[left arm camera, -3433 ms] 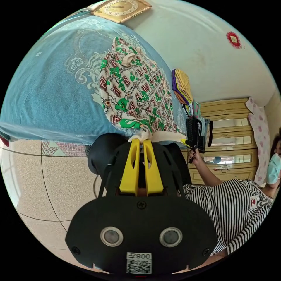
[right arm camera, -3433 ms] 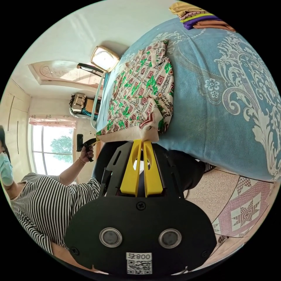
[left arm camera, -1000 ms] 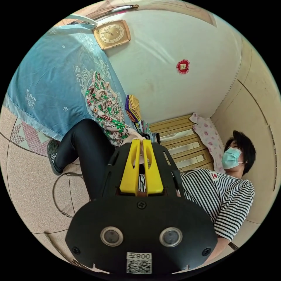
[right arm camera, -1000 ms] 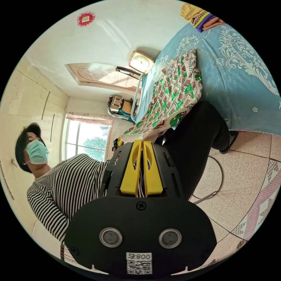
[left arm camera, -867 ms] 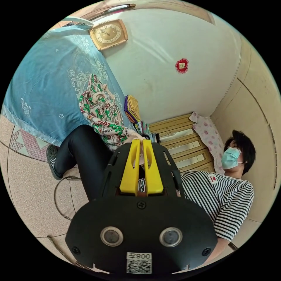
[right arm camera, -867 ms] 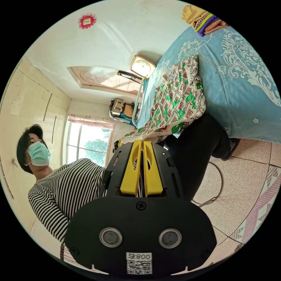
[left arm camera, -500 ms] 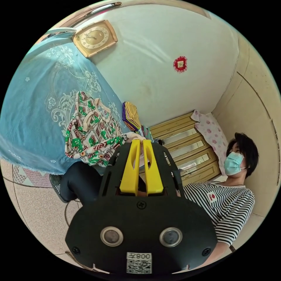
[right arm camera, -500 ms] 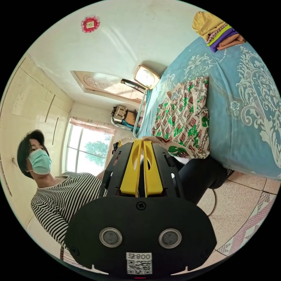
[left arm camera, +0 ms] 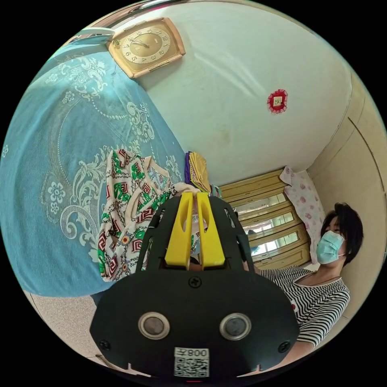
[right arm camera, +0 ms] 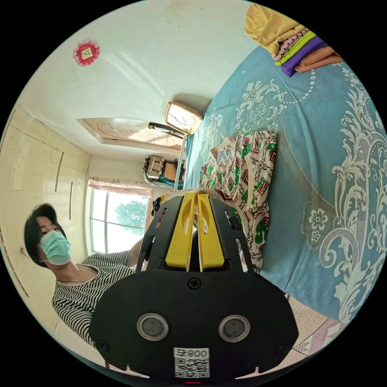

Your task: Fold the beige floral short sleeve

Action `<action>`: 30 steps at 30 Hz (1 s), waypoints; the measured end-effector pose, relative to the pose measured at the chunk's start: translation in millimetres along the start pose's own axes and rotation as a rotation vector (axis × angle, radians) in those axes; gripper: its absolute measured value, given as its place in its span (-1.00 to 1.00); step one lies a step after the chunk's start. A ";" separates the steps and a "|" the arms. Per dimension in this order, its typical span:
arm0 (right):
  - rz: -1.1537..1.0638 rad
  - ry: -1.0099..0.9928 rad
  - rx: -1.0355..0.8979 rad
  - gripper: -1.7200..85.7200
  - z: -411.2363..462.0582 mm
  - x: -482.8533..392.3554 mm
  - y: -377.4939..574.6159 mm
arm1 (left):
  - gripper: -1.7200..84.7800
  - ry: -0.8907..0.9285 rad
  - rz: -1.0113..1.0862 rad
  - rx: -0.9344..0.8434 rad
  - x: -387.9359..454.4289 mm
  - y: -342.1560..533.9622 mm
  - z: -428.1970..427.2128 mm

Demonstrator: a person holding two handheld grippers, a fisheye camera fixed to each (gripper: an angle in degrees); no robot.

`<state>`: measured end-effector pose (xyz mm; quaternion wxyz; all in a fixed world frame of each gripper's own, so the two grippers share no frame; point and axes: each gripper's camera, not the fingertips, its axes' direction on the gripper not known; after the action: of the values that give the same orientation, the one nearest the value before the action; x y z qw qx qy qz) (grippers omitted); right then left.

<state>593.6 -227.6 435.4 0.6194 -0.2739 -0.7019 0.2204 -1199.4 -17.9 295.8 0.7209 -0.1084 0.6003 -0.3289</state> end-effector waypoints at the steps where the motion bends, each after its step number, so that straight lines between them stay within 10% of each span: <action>1: 0.013 0.004 -0.001 -0.95 2.6 4.2 -14.9 | -0.92 -0.007 -0.005 -0.001 -3.2 -14.9 6.3; 30: 0.200 0.065 -0.066 -0.94 79.2 79.2 -227.0 | -0.90 -0.247 -0.175 -0.046 -72.1 -243.8 145.8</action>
<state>483.4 -344.0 631.2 0.6073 -0.3699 -0.6575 0.2491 -1151.2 -194.4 524.7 0.7551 -0.2164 0.5026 -0.3610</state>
